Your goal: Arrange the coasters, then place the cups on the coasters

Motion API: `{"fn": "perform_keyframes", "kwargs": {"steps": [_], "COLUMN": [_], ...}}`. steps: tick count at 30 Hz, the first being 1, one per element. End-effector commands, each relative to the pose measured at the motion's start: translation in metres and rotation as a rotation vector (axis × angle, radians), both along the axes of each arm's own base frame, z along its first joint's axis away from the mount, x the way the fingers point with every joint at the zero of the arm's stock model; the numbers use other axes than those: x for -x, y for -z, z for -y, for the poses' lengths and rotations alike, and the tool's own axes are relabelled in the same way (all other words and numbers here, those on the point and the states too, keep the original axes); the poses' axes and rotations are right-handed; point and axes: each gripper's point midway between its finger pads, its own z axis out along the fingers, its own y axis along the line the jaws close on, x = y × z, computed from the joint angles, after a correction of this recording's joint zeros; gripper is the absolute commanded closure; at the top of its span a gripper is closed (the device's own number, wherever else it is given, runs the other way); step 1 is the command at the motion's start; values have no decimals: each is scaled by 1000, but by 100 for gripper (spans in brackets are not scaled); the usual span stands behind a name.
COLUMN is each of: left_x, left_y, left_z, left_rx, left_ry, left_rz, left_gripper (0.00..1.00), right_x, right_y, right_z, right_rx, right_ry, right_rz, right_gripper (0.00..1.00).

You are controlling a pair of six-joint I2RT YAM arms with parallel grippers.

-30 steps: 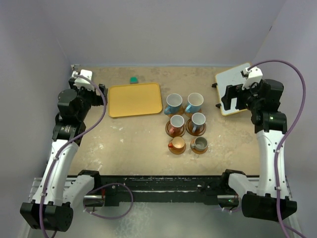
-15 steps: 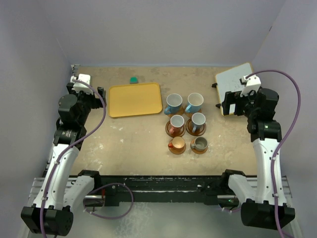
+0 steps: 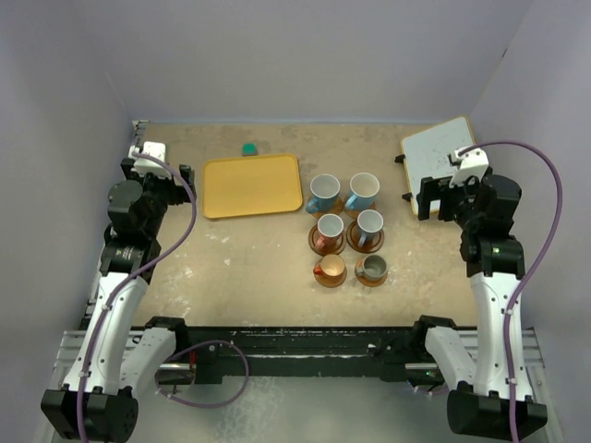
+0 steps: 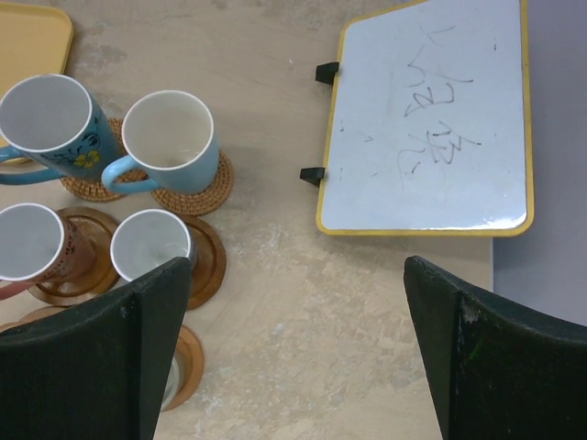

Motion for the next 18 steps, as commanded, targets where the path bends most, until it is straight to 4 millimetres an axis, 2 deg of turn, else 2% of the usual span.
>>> {"fn": "perform_keyframes", "kwargs": {"steps": [1,11,13,18], "left_x": [1,4,4,4], "left_y": [-21,-18,-17,-15], "left_z": [-4,-1,-1,3], "left_rx": [-4,-18,-21,-21], "left_ry": [-14,9,16,36], "left_rz": [79,69,65,56], "left_gripper": [18,17,17,16], "right_x": [2,7,9,12], "right_y": [-24,-17,-7,-7], "right_z": [1,6,6,5], "right_rx": [27,52,56,53], "right_ry": [1,20,21,19], "right_rz": [64,77,64,65], "right_gripper": [0,0,0,0]}}
